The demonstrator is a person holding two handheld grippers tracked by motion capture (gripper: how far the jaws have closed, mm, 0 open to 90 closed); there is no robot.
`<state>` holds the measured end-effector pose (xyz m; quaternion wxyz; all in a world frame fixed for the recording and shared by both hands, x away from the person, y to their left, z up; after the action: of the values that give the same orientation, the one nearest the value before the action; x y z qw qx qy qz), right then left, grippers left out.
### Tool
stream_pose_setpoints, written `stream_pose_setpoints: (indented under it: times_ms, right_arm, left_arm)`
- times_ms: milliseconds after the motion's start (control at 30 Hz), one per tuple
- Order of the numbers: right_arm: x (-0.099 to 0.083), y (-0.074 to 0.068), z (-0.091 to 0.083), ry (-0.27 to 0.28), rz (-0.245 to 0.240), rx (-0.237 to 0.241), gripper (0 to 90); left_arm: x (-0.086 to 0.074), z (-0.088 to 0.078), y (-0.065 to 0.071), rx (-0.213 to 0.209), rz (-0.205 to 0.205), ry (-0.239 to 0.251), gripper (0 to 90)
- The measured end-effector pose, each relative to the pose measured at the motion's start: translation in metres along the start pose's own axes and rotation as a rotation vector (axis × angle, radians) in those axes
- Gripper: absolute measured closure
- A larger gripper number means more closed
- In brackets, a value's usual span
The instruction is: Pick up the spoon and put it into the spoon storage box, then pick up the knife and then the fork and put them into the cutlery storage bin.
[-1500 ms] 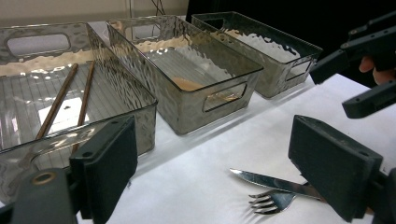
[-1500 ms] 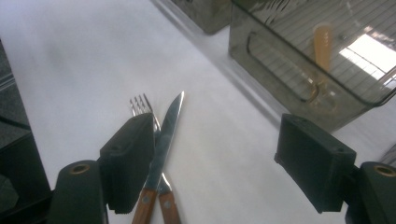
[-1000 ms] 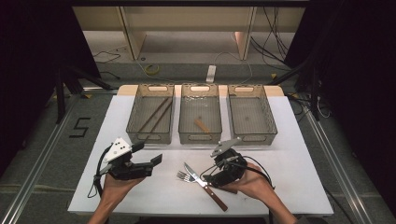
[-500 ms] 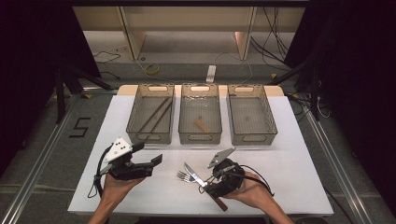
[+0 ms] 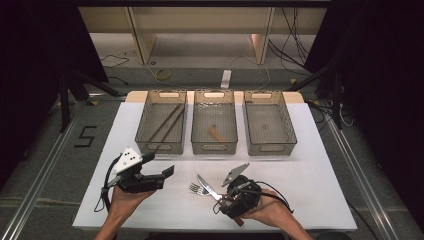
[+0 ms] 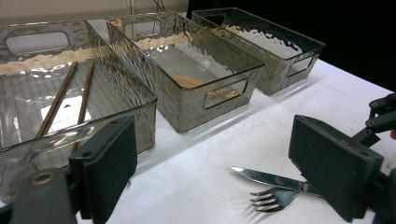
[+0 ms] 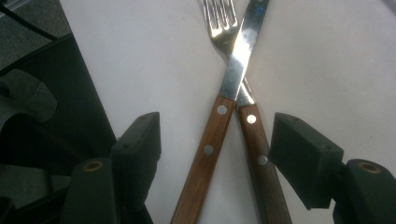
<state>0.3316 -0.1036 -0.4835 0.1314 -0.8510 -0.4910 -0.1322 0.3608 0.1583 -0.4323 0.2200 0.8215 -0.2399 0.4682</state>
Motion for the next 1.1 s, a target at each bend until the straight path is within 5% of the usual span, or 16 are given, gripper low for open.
stream_pose_setpoints:
  times_ms: [1100]
  right_arm:
    - [-0.003, -0.004, 0.025, -0.139, -0.043, -0.005, 60.5]
  left_arm:
    - [-0.001, 0.0, 0.0, -0.003, 0.001, -0.005, 15.0]
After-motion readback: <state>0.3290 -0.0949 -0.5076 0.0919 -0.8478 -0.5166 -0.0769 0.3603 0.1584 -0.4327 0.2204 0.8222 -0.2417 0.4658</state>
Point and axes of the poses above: each handheld gripper's, and its own axes: z roughly forward along the jaws, x roughly out of its top, y roughly to its right, the point moved 5 cm from there along z, roughly forward along the jaws, and after that the axes turned 6 degrees about -y, right-handed, at the moved point
